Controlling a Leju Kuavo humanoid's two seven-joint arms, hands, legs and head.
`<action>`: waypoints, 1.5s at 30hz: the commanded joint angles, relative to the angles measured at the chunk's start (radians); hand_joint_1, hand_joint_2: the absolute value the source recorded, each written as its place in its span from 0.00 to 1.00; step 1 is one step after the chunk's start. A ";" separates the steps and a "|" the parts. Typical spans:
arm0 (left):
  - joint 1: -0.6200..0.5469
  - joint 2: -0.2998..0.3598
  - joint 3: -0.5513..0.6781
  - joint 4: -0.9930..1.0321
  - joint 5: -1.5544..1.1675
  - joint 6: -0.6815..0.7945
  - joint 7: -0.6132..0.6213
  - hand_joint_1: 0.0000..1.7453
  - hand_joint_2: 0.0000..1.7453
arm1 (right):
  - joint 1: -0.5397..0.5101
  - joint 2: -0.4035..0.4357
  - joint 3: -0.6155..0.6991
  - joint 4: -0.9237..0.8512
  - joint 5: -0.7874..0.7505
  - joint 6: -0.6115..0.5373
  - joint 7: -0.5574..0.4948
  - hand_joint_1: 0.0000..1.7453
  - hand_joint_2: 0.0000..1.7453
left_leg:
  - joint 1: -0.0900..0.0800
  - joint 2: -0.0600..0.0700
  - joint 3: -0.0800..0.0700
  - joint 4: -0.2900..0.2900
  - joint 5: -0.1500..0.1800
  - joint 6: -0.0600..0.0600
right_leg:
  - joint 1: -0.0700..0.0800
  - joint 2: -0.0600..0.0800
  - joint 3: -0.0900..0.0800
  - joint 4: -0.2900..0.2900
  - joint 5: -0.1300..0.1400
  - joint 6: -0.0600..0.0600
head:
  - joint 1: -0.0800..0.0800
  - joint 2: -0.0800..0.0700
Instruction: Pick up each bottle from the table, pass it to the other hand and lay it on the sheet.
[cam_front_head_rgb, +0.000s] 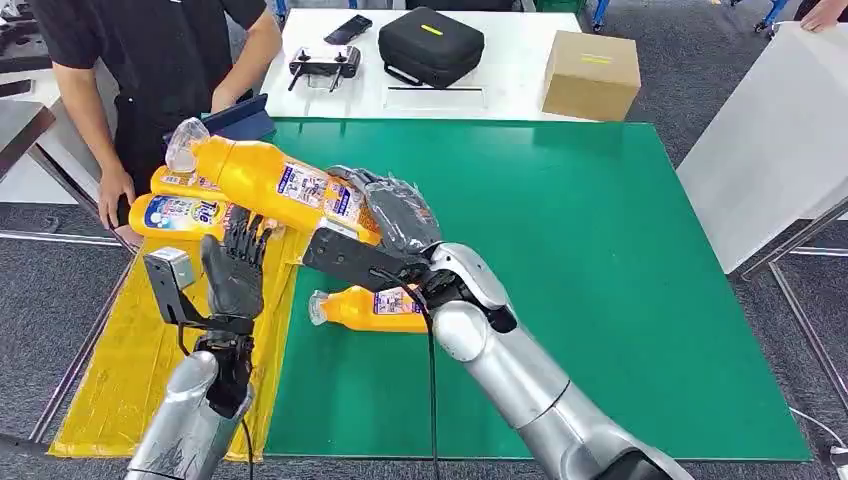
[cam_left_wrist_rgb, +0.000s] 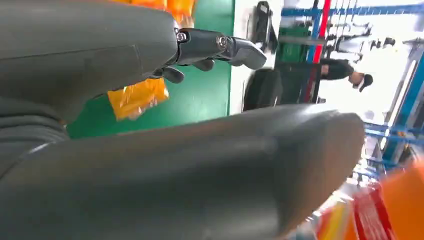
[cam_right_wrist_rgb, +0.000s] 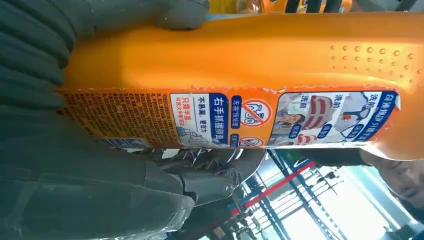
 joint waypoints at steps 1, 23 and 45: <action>-0.058 0.035 -0.126 0.046 0.071 -0.001 0.007 0.00 0.00 | -0.114 0.026 0.006 0.183 -0.025 -0.007 0.015 0.99 1.00 | -0.001 0.001 0.002 0.000 -0.001 -0.002 | -0.001 0.001 0.001 0.001 -0.001 -0.001 | 0.000 0.000; -0.137 0.023 -0.193 0.084 0.115 0.019 -0.009 0.00 1.00 | -0.181 0.030 -0.078 0.379 -0.046 -0.011 -0.002 0.99 1.00 | 0.000 0.000 0.002 0.001 -0.001 -0.002 | 0.000 -0.001 0.002 0.001 -0.001 -0.001 | 0.000 0.000; -0.151 0.020 -0.181 0.106 0.132 0.035 -0.019 0.00 1.00 | -0.184 0.050 -0.072 0.373 -0.040 -0.004 -0.004 1.00 1.00 | 0.000 0.000 0.002 0.001 -0.001 -0.002 | 0.000 0.000 0.001 0.001 -0.001 -0.001 | 0.000 0.000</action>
